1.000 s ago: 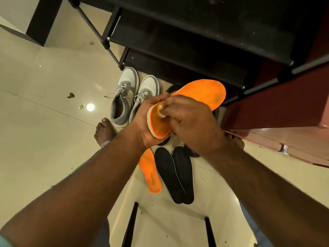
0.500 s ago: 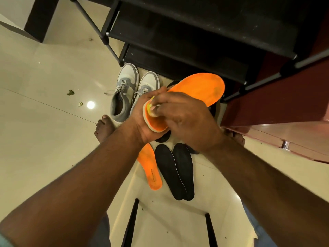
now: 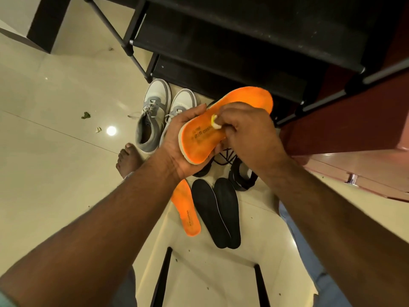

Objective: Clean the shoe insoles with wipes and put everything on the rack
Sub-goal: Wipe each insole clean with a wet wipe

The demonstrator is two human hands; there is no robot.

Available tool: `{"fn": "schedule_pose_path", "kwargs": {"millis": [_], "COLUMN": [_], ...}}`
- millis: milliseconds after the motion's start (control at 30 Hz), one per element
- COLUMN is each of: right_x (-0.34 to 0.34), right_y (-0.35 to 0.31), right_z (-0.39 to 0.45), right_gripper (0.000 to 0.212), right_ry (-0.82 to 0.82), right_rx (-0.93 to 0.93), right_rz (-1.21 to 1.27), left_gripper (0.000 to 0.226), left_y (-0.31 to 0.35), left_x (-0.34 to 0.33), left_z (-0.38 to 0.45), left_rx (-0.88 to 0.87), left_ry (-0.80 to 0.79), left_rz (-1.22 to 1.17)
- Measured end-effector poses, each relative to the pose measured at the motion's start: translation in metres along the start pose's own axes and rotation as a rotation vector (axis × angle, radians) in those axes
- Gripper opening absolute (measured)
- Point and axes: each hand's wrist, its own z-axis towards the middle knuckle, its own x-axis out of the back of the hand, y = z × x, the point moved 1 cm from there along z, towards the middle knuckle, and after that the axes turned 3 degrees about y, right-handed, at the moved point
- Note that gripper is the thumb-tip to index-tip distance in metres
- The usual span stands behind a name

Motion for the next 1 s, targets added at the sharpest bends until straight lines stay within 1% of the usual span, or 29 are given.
{"fn": "schedule_pose_path", "kwargs": {"millis": [33, 100, 167, 200, 233, 300, 333, 400, 500, 567, 633, 700, 733, 800, 900, 933, 967, 1000], "right_x": [-0.001, -0.005, -0.007, -0.007, -0.007, -0.005, -0.004, -0.004, -0.002, -0.002, -0.004, -0.003, -0.002, 0.0, 0.004, 0.003, 0.002, 0.0], "right_y": [-0.006, -0.025, -0.038, -0.035, -0.027, -0.005, 0.004, 0.001, -0.028, -0.035, -0.022, 0.0, 0.007, 0.0, -0.03, -0.031, -0.026, -0.016], "right_z": [-0.001, -0.006, -0.01, -0.009, -0.006, -0.001, 0.0, -0.002, -0.005, -0.006, -0.002, 0.002, 0.002, 0.0, -0.003, -0.003, -0.002, 0.0], "right_gripper": [0.02, 0.019, 0.018, 0.017, 0.017, 0.016, 0.016, 0.016, 0.015, 0.013, 0.013, 0.016, 0.018, 0.017, 0.016, 0.015, 0.014, 0.015], "right_ry": [-0.014, -0.093, -0.188, -0.215, -0.215, -0.185, -0.177, -0.185, -0.233, -0.272, -0.269, -0.255, -0.255, -0.239, -0.244, -0.249, -0.238, -0.199], "right_rx": [0.051, 0.214, 0.309, 0.309, 0.276, 0.15, 0.107, 0.129, 0.257, 0.29, 0.204, 0.066, 0.036, 0.086, 0.222, 0.237, 0.21, 0.14], "right_rz": [0.022, 0.14, 0.236, 0.241, 0.22, 0.16, 0.133, 0.098, 0.213, 0.26, 0.219, 0.117, 0.067, 0.056, 0.221, 0.238, 0.23, 0.199], "left_gripper": [0.049, 0.062, 0.07, 0.067, 0.061, 0.048, 0.046, 0.048, 0.063, 0.066, 0.057, 0.048, 0.045, 0.044, 0.057, 0.06, 0.058, 0.052], "left_y": [0.0, 0.003, 0.008, 0.01, 0.01, 0.009, 0.007, 0.007, 0.011, 0.013, 0.011, 0.007, 0.005, 0.005, 0.008, 0.008, 0.007, 0.006], "left_x": [-0.001, 0.0, 0.002, 0.004, 0.005, 0.004, 0.004, 0.004, 0.008, 0.012, 0.01, 0.007, 0.005, 0.003, 0.004, 0.004, 0.005, 0.004], "left_z": [0.0, 0.0, -0.001, 0.0, 0.001, 0.0, 0.0, 0.0, 0.001, 0.002, 0.001, 0.002, 0.002, 0.001, 0.0, 0.0, 0.0, 0.0], "left_rx": [0.006, -0.012, -0.091, -0.097, -0.066, -0.033, -0.043, -0.045, -0.046, -0.049, -0.053, -0.043, -0.049, -0.038, -0.03, -0.032, -0.032, -0.039], "left_ry": [0.013, 0.001, 0.013, 0.018, 0.016, 0.029, 0.04, 0.032, 0.009, 0.025, 0.028, 0.03, 0.031, 0.003, -0.041, -0.038, -0.03, -0.013], "left_rz": [-0.013, -0.038, -0.036, -0.048, -0.071, -0.08, -0.077, -0.104, -0.119, -0.123, -0.14, -0.135, -0.122, -0.113, -0.126, -0.126, -0.13, -0.132]}}
